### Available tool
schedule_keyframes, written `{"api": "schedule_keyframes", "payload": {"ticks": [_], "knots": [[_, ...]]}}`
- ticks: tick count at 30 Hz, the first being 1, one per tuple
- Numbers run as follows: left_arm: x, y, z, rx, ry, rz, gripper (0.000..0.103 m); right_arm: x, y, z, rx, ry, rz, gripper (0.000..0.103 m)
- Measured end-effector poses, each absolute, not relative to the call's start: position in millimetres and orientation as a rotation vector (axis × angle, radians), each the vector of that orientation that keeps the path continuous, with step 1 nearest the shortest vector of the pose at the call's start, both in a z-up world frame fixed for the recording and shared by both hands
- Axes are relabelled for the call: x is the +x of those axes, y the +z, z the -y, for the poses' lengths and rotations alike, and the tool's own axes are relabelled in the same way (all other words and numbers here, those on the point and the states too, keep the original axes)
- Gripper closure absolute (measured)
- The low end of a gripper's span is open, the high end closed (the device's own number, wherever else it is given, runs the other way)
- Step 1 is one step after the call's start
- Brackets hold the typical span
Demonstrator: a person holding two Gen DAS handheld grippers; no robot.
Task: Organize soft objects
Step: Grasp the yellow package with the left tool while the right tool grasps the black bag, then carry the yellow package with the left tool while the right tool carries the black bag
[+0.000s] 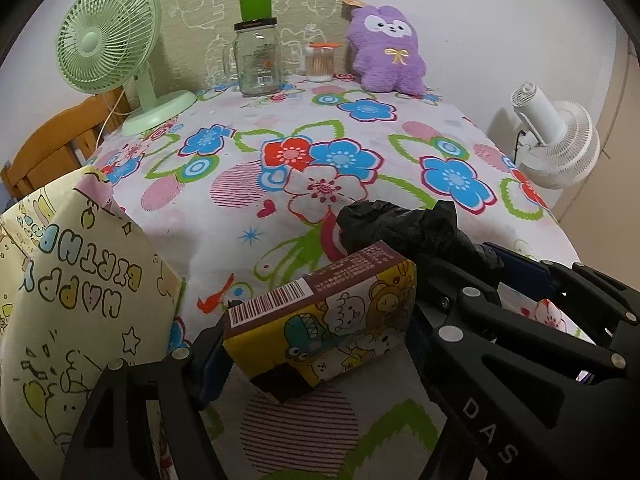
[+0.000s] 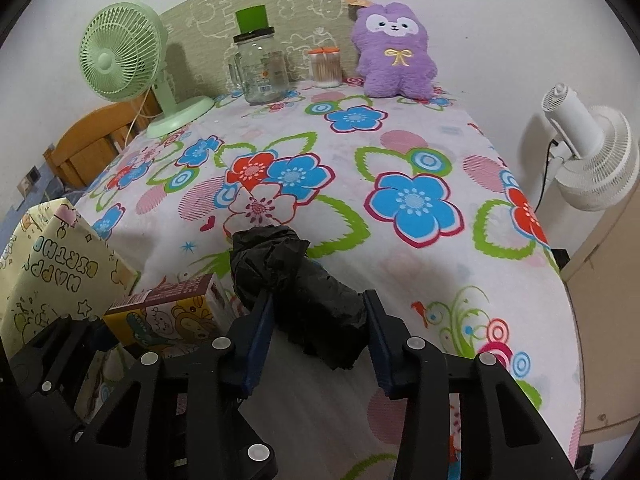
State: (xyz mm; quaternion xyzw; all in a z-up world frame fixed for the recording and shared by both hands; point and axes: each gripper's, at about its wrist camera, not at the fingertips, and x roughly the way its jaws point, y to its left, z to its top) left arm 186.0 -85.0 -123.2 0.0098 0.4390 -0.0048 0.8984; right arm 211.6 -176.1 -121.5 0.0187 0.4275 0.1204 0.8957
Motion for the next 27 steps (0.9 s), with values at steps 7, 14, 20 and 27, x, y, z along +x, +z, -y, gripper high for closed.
{"api": "schedule_keyframes", "payload": {"ticks": [7, 14, 20, 27], "knots": [[175.4, -114.9, 90.7, 0.030, -0.034, -0.890, 0.024, 198.1, -113.3, 183.1, 0.054, 0.223, -0.864, 0.057], [163.0, -104.0, 94.7, 0.032, -0.048, -0.862, 0.024, 184.3, -101.5, 187.7, 0.062, 0.199, -0.831, 0.056], [150.7, -93.4, 97.8, 0.034, -0.063, -0.840, 0.024, 169.4, -89.6, 191.0, 0.066, 0.177, -0.799, 0.056], [134.8, -80.4, 100.6, 0.043, -0.079, -0.807, 0.024, 150.8, -75.5, 194.2, 0.075, 0.158, -0.764, 0.056]]}}
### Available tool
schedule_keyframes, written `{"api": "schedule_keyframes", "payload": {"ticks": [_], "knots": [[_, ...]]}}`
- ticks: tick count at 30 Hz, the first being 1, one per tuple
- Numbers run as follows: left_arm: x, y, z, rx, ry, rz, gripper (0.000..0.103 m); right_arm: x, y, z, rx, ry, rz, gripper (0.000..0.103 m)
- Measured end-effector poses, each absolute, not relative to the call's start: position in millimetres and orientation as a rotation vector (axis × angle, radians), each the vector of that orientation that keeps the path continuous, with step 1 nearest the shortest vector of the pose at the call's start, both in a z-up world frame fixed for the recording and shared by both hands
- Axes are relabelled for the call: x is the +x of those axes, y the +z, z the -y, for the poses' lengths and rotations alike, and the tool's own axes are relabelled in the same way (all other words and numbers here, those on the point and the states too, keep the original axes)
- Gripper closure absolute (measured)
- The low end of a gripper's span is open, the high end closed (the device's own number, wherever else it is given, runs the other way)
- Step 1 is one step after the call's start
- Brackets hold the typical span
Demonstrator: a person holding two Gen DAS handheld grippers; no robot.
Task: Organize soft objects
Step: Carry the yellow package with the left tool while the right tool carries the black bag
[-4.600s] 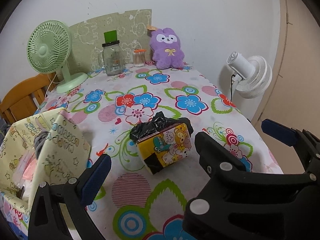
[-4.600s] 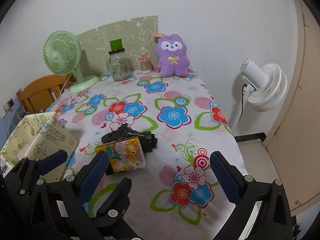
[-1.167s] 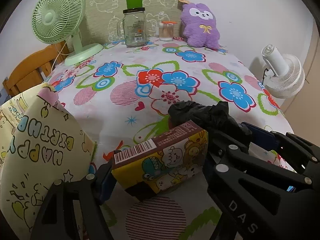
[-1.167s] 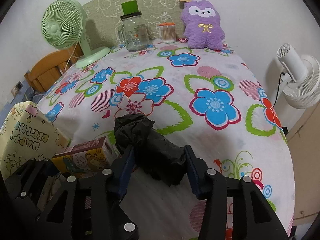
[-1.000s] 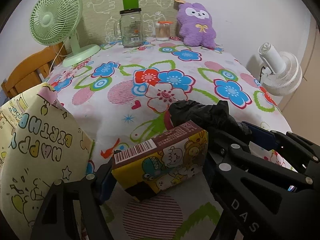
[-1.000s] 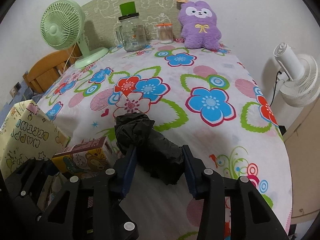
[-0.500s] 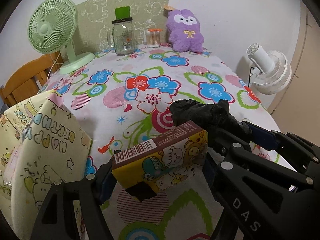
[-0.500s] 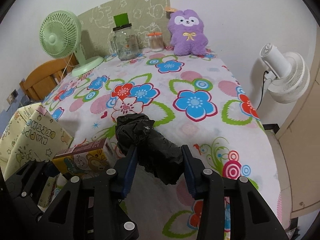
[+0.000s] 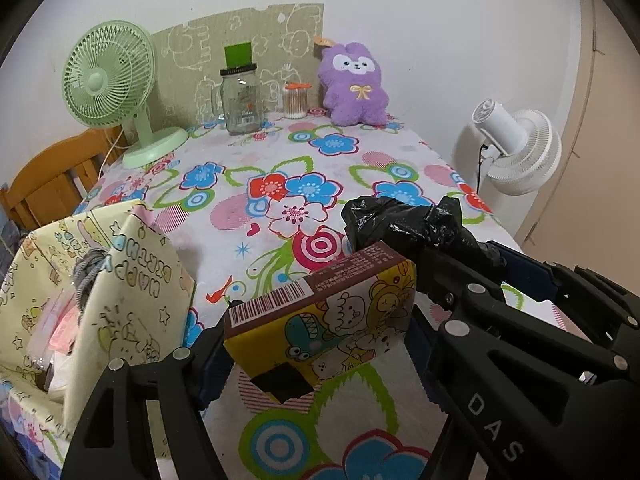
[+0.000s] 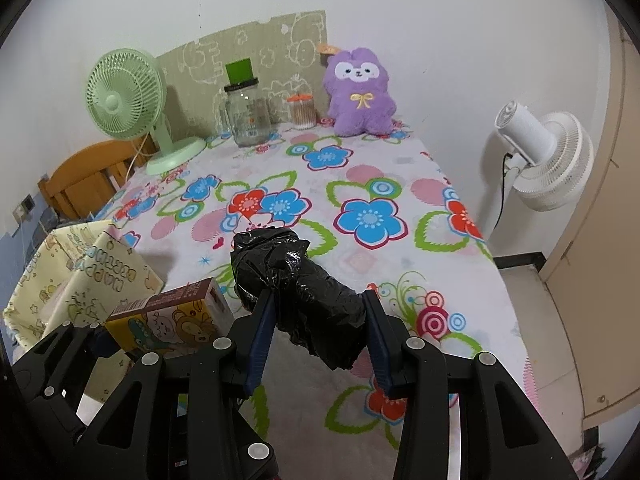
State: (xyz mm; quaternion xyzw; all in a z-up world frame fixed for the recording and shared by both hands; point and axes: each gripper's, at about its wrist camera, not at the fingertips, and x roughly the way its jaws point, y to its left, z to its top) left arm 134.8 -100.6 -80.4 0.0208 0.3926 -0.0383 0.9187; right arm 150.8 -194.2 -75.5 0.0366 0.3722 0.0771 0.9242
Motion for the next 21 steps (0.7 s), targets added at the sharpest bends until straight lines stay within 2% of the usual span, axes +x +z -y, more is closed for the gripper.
{"api": "schedule_keyframes", "payload": {"ticks": [21], "knots": [[91.7, -32.4, 100.9, 0.055, -0.111, -0.722, 0.024, 97.8, -23.0, 194.1, 0.080, 0.106, -0.655, 0.056]]}}
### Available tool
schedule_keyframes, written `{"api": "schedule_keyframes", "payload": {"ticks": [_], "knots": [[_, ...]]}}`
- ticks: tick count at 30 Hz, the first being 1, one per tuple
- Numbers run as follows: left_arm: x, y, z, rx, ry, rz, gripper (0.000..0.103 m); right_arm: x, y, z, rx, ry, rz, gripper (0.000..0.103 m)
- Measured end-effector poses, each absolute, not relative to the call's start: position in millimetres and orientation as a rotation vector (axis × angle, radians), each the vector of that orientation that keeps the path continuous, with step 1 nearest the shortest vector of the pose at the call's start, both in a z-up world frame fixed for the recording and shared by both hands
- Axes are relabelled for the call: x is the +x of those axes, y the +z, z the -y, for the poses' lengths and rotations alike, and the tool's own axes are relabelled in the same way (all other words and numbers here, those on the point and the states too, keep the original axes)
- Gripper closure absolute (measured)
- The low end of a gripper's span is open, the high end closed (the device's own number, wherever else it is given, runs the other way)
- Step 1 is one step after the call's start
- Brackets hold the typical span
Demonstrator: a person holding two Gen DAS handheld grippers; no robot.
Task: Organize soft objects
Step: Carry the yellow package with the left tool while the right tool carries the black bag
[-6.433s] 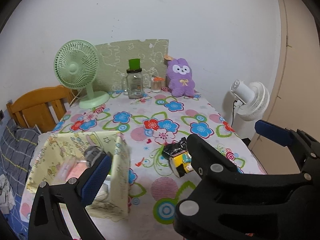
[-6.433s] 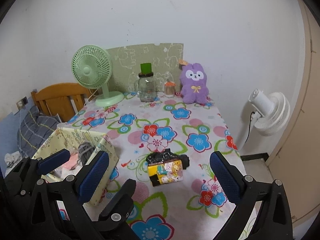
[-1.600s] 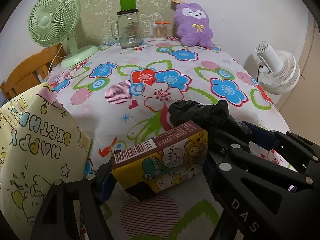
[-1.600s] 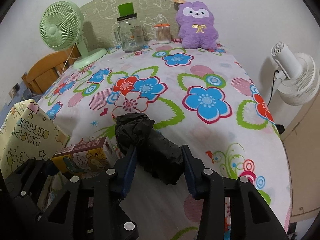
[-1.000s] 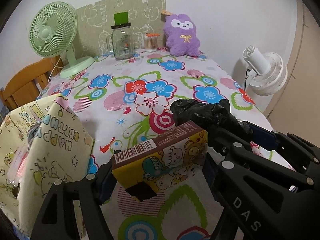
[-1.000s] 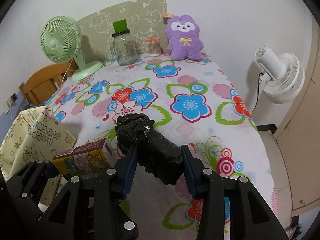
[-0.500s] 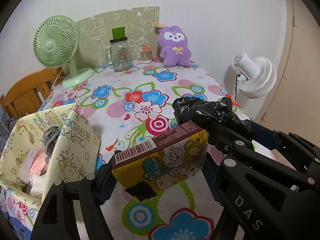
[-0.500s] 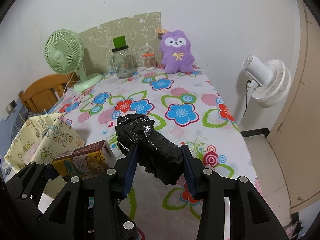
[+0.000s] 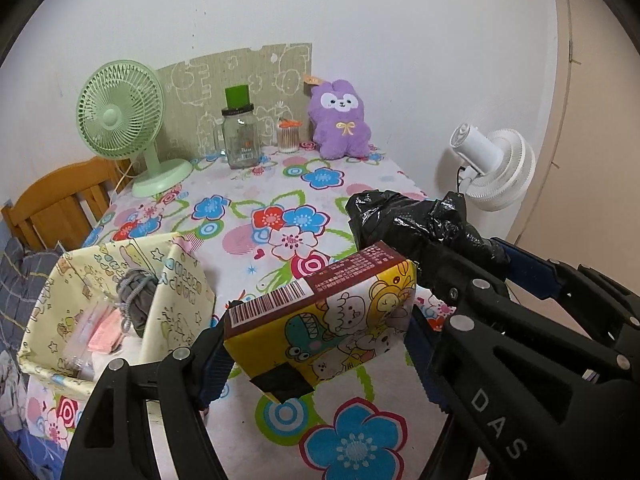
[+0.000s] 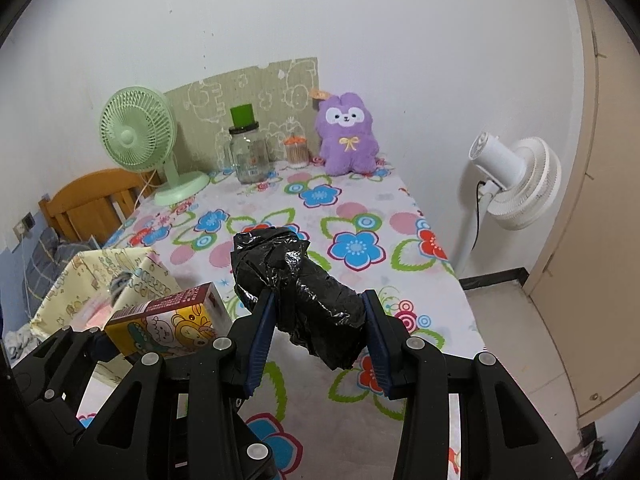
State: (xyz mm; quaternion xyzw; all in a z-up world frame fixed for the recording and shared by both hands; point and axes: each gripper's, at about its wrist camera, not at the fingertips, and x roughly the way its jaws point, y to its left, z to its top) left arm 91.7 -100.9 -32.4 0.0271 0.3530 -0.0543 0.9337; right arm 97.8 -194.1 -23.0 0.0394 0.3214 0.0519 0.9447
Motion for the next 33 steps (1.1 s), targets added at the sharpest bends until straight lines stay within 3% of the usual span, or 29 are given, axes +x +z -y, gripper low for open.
{"api": "schedule_keyframes", "payload": {"ticks": [19, 33], "knots": [[64.9, 15.7, 78.2, 0.071, -0.080, -0.635, 0.024, 69.2, 25.4, 173.4, 0.073, 0.122, -0.574, 0.056], [65.6, 23.3, 43.8, 0.068, -0.049, -0.617, 0.024, 74.1, 34.7, 138.5, 0.085, 0.162, -0.574, 0.056]]}}
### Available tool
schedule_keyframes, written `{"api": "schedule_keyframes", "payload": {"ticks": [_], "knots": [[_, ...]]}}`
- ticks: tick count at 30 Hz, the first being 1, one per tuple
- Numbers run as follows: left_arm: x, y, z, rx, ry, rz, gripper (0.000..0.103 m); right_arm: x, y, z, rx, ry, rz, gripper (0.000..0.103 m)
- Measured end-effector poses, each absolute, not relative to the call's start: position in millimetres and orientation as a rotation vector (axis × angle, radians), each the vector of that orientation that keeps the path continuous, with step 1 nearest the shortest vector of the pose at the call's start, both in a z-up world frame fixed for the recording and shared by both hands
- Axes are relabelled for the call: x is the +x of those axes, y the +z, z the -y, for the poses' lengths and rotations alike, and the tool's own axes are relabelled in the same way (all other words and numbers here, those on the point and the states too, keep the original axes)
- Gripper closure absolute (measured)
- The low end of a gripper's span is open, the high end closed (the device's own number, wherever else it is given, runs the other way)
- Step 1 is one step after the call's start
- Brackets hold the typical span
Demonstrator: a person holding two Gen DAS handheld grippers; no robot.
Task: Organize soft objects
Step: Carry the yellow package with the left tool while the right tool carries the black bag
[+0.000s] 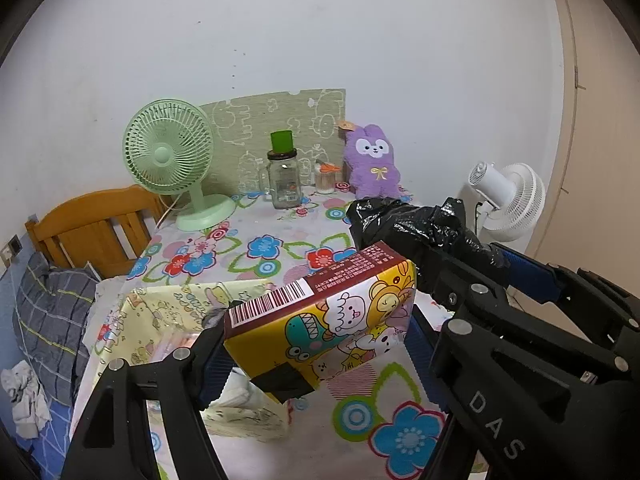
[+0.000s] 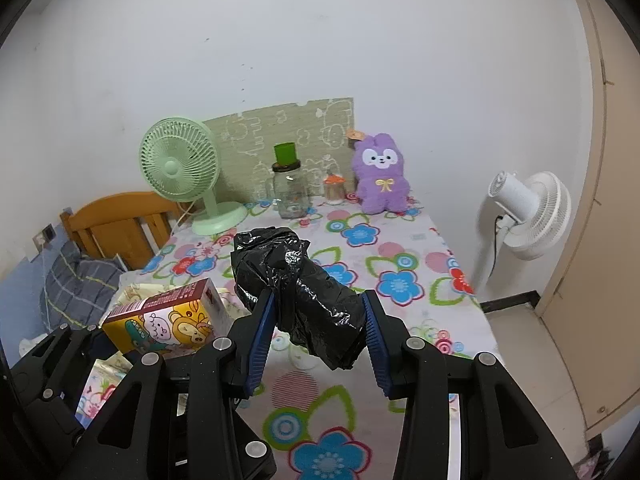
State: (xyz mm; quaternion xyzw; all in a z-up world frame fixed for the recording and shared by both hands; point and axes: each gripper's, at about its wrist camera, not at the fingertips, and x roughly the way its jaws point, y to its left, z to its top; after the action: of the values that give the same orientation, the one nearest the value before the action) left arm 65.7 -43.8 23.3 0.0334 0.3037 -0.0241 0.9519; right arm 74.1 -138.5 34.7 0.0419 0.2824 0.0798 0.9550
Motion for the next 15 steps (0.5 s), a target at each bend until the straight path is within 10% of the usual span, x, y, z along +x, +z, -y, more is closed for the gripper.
{"api": "schedule_keyframes", "payload": {"ticks": [15], "knots": [[76.0, 20.4, -7.1, 0.063, -0.005, -0.622, 0.024, 91.0, 31.5, 86.4, 0.066, 0.208, -0.589, 0.056]]}}
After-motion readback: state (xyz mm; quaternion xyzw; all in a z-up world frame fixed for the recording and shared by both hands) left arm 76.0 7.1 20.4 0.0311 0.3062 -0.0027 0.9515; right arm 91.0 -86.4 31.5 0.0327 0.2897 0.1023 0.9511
